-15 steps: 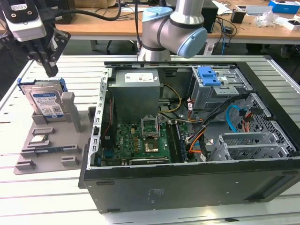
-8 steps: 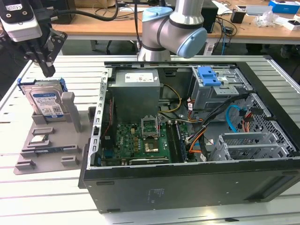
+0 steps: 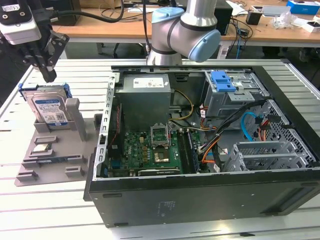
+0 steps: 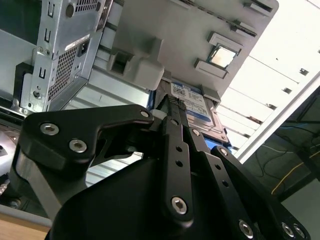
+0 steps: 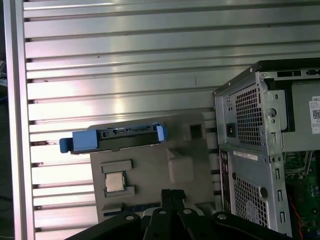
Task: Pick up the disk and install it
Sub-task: 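Reach for the disk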
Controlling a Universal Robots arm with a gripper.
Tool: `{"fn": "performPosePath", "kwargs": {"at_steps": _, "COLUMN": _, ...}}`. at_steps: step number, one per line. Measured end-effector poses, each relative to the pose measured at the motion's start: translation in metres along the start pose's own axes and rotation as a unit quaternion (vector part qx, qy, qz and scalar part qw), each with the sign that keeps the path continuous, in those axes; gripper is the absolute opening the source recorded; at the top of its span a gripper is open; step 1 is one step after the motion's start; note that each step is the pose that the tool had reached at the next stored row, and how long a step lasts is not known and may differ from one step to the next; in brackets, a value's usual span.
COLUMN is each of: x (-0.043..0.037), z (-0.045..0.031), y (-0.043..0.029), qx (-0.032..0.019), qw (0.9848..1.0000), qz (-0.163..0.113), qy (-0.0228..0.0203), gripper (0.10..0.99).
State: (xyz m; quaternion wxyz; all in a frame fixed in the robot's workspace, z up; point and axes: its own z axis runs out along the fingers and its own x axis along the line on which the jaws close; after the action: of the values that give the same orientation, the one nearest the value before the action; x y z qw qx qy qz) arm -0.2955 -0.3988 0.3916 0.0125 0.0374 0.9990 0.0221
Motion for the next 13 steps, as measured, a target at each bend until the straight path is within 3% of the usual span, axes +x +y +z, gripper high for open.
{"fn": "performPosePath", "kwargs": {"at_steps": 13, "x": 0.0085, "z": 0.0000, "y": -0.0006, "qx": 0.0000, "qw": 1.0000, "qz": 0.000, "qy": 0.0000, "gripper": 0.106}}
